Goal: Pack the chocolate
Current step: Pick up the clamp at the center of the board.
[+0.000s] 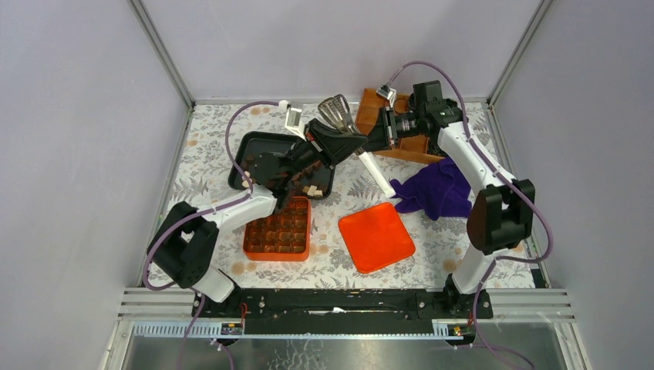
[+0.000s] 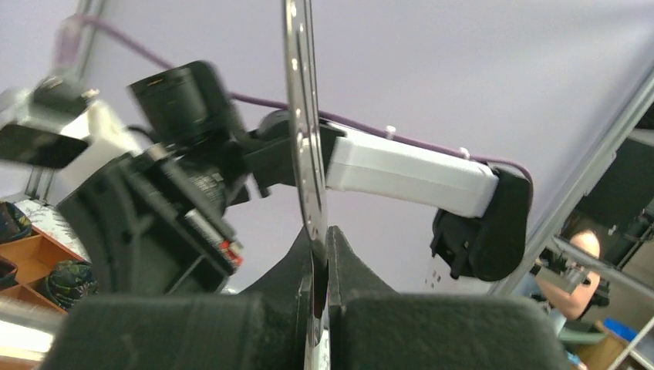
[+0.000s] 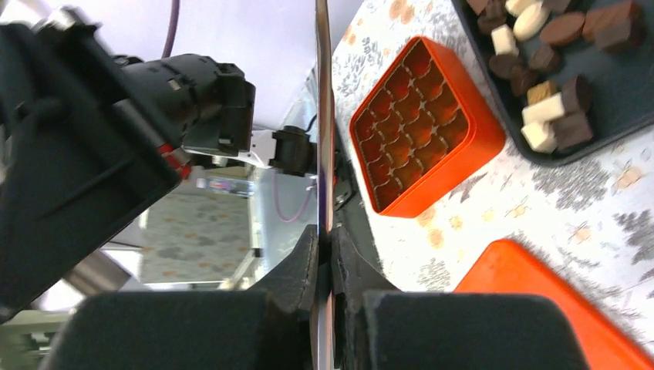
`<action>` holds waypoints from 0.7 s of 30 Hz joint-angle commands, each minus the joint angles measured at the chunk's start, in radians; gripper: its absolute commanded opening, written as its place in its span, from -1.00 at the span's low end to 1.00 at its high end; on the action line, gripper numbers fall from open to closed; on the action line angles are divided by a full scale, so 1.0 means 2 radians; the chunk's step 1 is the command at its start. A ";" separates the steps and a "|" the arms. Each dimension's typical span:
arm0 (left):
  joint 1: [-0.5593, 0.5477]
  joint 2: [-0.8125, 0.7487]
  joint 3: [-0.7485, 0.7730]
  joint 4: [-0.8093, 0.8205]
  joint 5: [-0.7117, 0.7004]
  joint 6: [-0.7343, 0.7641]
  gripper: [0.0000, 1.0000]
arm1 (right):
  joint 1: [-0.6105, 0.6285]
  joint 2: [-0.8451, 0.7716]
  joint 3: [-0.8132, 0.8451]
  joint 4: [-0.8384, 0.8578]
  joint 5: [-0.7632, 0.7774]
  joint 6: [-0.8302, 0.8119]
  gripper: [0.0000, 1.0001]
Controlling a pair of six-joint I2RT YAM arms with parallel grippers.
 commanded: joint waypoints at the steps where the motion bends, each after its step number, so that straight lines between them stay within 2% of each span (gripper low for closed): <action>1: -0.044 -0.033 0.051 0.123 0.099 -0.019 -1.00 | -0.031 0.046 -0.023 0.077 0.053 0.042 -1.00; 5: -0.037 -0.031 0.028 0.091 0.056 -0.010 -1.00 | -0.031 0.039 -0.022 0.098 0.012 0.046 -1.00; 6: -0.030 -0.027 0.015 0.087 0.039 -0.019 -1.00 | -0.031 0.033 -0.020 0.107 -0.002 0.046 -0.76; 9: -0.004 -0.007 -0.019 0.129 0.005 -0.066 -1.00 | -0.036 0.008 -0.009 0.114 -0.021 0.031 0.18; 11: 0.015 -0.003 -0.036 0.138 -0.010 -0.088 -1.00 | -0.047 -0.010 0.005 0.091 -0.019 -0.003 0.60; 13: 0.027 -0.005 -0.051 0.137 -0.020 -0.087 -1.00 | -0.058 -0.028 0.020 0.049 -0.003 -0.052 0.91; 14: 0.031 -0.007 -0.057 0.137 -0.027 -0.087 -1.00 | -0.063 -0.039 0.024 0.033 0.002 -0.072 0.98; 17: 0.040 -0.008 -0.069 0.136 -0.044 -0.088 -1.00 | -0.067 -0.063 0.020 0.009 -0.003 -0.119 0.99; 21: 0.042 -0.003 -0.075 0.135 -0.066 -0.085 -1.00 | -0.060 -0.105 -0.034 0.069 -0.048 -0.100 0.99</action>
